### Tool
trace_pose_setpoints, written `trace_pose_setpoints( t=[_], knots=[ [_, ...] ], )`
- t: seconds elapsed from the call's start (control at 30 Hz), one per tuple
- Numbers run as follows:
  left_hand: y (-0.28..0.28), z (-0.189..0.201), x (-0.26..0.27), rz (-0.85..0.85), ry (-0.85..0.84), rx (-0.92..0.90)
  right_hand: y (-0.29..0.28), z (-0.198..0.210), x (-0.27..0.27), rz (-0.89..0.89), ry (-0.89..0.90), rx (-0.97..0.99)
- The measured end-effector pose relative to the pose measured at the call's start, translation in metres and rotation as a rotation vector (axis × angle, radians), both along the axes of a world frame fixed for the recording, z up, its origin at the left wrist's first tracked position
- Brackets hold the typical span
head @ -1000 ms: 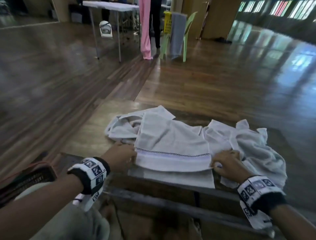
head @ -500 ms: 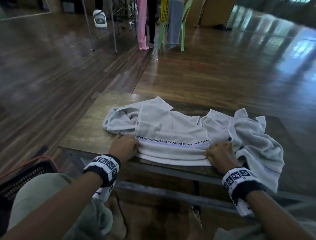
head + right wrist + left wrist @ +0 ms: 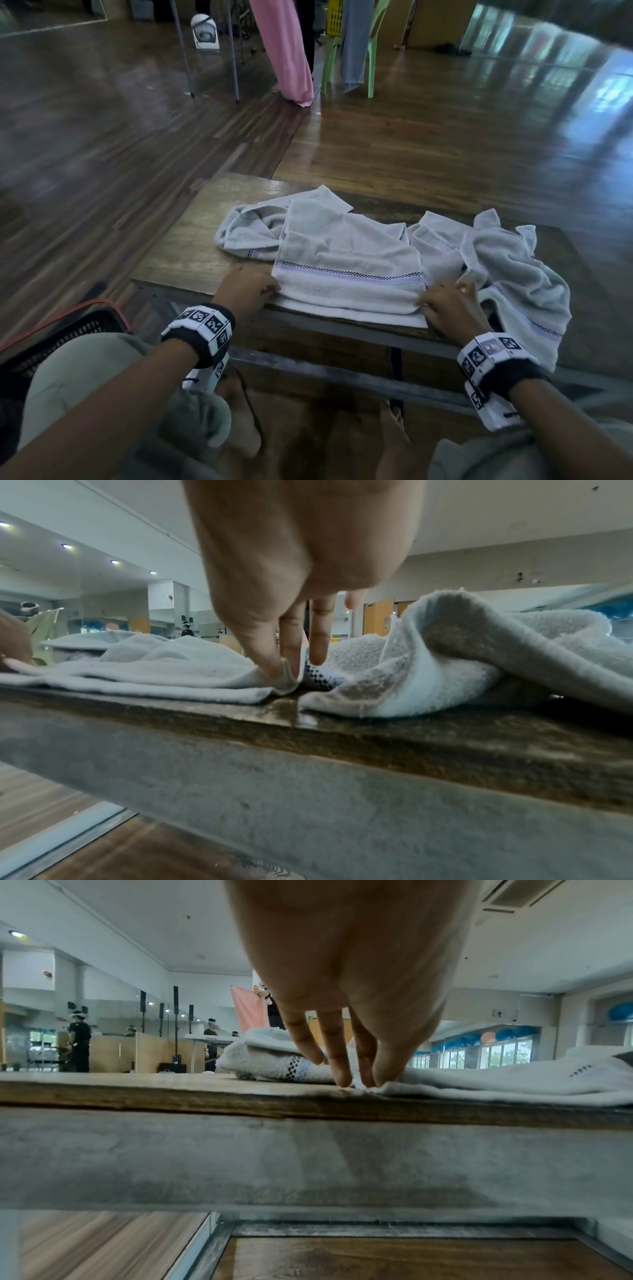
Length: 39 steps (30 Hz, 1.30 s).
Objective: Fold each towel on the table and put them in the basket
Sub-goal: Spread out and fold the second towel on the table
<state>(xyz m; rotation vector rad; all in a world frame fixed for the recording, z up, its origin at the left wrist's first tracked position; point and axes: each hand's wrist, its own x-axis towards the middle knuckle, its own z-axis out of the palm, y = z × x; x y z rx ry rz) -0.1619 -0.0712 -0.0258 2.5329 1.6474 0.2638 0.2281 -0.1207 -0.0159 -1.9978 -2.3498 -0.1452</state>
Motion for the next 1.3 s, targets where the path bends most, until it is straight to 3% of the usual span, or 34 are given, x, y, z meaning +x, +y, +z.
trace_pose_setpoints(
  t=[0.23,0.5,0.73,1.03,1.17,1.3],
  knots=[
    [0.002,0.009,-0.008,-0.095,0.041,-0.068,-0.001,-0.002,0.006,0.005,0.028,-0.138],
    [-0.007,0.01,-0.016,-0.051,-0.029,-0.099,-0.009,0.003,0.0,0.106,0.218,0.035],
    [-0.012,0.013,-0.017,-0.1,0.027,-0.077,-0.016,-0.003,0.005,0.193,0.061,-0.105],
    [-0.01,0.011,-0.024,-0.243,0.142,-0.038,-0.02,-0.01,0.012,0.242,0.048,-0.198],
    [-0.008,0.007,-0.025,-0.241,0.178,0.028,-0.016,-0.014,0.01,0.226,0.194,-0.152],
    [-0.002,0.017,-0.018,-0.198,0.189,-0.026,-0.015,-0.017,0.013,0.168,0.362,-0.123]
  ],
)
